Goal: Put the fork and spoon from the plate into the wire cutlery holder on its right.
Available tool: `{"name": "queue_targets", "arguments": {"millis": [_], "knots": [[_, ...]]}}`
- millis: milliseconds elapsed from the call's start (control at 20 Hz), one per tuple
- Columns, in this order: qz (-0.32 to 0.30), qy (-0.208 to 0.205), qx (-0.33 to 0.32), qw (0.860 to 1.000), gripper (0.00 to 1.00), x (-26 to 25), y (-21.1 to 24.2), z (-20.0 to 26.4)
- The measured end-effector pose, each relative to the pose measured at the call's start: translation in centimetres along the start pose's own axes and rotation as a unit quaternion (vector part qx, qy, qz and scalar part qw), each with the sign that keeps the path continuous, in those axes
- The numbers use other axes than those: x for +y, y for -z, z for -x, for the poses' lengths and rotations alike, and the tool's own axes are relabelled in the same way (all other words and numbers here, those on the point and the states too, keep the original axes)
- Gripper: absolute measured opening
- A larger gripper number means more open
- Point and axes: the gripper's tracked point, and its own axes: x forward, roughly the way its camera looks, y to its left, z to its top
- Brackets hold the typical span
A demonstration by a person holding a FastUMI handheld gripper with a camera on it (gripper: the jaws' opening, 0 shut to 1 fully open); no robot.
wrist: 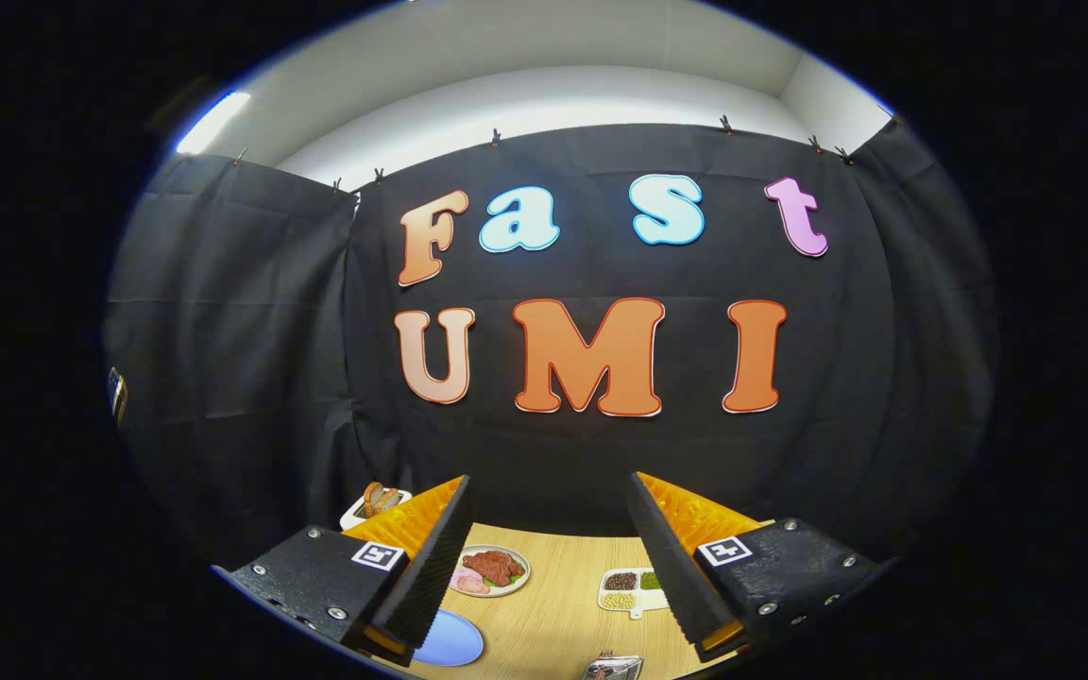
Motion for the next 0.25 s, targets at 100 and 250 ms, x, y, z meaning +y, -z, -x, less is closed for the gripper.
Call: {"name": "queue_targets", "arguments": {"millis": [100, 250], "knots": [[0.0, -0.002, 0.001, 1.0, 0.97, 0.11, -0.01, 0.04], [0.001, -0.002, 0.002, 1.0, 0.97, 0.34, 0.12, 0.19]]}}
